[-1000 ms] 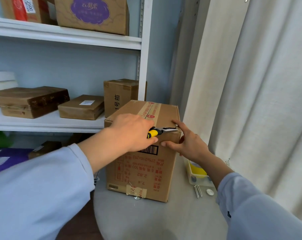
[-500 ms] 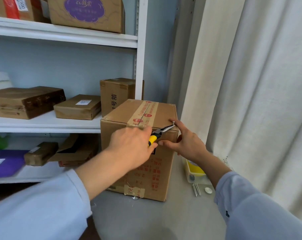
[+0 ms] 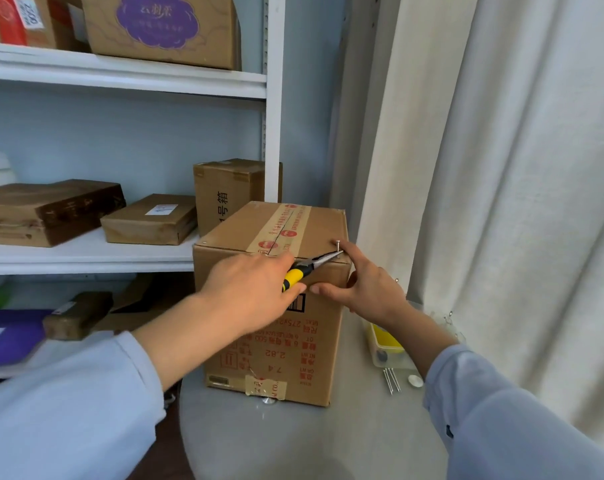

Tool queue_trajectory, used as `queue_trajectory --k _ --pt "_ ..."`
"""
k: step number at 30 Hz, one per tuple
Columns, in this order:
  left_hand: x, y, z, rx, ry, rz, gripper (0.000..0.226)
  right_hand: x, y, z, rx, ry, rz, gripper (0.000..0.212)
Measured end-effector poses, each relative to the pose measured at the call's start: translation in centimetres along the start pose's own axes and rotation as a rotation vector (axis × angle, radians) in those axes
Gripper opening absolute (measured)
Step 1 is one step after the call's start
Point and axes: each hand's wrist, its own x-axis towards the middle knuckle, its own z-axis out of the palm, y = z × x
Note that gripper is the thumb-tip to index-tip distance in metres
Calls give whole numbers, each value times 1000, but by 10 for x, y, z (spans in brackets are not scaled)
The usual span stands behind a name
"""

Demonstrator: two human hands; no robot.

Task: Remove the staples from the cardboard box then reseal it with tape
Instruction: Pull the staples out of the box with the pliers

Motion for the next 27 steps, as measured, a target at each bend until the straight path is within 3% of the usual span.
queue_trajectory --k 6,13,19,27 --pt "7 -7 -11 80 -11 11 47 0 -8 -22 -76 -49 -27 109" --pt "7 -12 -12 125 31 76 41 -7 -8 -23 4 64 -87 80" --pt "-6 -2 6 36 96 -3 48 -8 -9 -21 15 80 -93 80" --pt "1 -8 -4 130 133 52 41 -6 -7 -20 33 57 -71 83"
